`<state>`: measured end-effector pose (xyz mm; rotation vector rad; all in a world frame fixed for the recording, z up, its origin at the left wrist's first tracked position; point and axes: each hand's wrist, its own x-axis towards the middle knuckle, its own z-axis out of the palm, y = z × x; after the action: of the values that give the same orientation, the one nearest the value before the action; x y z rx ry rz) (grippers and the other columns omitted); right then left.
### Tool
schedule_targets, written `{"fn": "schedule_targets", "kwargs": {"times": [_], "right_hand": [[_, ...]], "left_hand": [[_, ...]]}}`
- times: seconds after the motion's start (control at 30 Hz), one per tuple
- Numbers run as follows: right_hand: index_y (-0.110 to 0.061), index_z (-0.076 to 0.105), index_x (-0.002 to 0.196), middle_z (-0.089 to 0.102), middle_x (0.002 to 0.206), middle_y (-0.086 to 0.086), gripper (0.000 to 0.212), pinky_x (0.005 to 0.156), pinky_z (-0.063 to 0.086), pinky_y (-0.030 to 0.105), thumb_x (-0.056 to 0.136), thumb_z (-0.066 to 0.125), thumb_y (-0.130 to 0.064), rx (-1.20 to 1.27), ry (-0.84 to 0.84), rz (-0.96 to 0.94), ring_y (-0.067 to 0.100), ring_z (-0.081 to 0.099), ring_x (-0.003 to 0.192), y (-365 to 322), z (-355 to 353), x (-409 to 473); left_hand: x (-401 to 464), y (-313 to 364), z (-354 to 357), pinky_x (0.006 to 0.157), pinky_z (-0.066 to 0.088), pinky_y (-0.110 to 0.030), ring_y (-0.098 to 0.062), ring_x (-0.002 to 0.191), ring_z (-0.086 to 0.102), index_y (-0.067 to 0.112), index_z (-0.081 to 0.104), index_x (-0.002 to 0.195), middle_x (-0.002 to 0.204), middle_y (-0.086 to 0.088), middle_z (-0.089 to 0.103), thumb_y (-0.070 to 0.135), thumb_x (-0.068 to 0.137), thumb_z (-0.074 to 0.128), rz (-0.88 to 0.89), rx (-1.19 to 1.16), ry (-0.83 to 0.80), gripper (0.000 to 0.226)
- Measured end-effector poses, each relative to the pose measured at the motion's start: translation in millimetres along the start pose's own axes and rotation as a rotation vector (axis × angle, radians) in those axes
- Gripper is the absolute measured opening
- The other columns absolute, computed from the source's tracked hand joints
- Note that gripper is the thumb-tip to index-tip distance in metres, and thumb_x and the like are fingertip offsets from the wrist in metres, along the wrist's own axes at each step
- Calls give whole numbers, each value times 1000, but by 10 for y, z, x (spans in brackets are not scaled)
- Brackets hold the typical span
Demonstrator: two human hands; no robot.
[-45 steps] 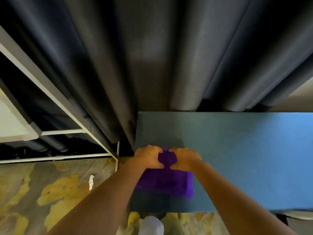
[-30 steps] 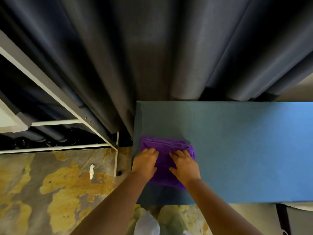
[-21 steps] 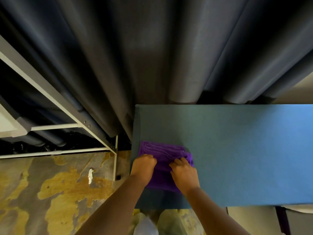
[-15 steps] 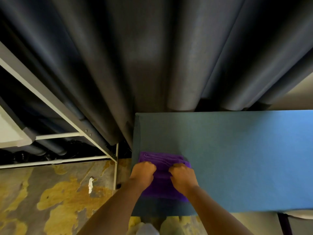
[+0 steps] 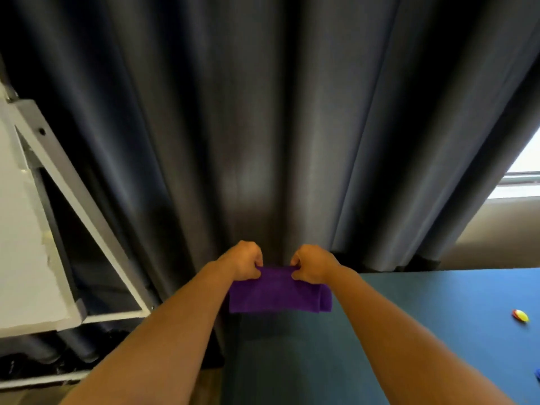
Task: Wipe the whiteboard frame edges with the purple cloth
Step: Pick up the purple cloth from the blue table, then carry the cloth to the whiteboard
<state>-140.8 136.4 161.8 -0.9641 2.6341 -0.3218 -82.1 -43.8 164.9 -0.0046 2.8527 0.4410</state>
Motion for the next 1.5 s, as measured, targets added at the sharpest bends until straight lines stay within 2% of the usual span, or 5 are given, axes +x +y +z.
{"fn": "schedule_targets", "kwargs": {"times": [0.43,0.6,1.0,1.33,1.5], "right_hand": [[-17,72,94,71,95,2,18,77,53,32,76,67,-16,132,397,-68,17,64,87,-474,-1971,-69],[-23,73,86,70,82,-4,13,77,54,32,74,69,-19,140,547,-104,11,64,78,-608,-2463,-172],[-29,70,78,66,76,-9,9,80,54,38,72,73,-23,119,805,-264,13,64,81,-1147,-3486,-524],[-30,69,81,64,79,-13,7,78,53,36,75,71,-27,73,738,-350,12,62,84,-1581,-3330,-314],[-32,68,81,60,75,-17,6,76,52,33,76,71,-29,68,692,-426,9,60,80,-2114,-3125,-48]], "left_hand": [[-227,301,-1990,56,40,-4,-3,73,58,12,73,92,91,-5,73,13,77,72,100,-136,434,16],[-369,444,-2505,71,47,-15,-7,77,62,12,74,91,90,-6,73,12,75,73,161,-103,562,16],[-953,719,-3578,54,44,-1,8,56,59,24,68,75,68,12,66,11,74,74,227,-127,781,14],[-1318,328,-3457,67,54,-17,-5,71,65,19,71,81,76,5,70,11,76,72,112,-169,812,9],[-1672,-186,-3440,60,50,-7,-3,69,63,17,70,83,76,6,68,11,79,71,47,-161,816,8]]}}
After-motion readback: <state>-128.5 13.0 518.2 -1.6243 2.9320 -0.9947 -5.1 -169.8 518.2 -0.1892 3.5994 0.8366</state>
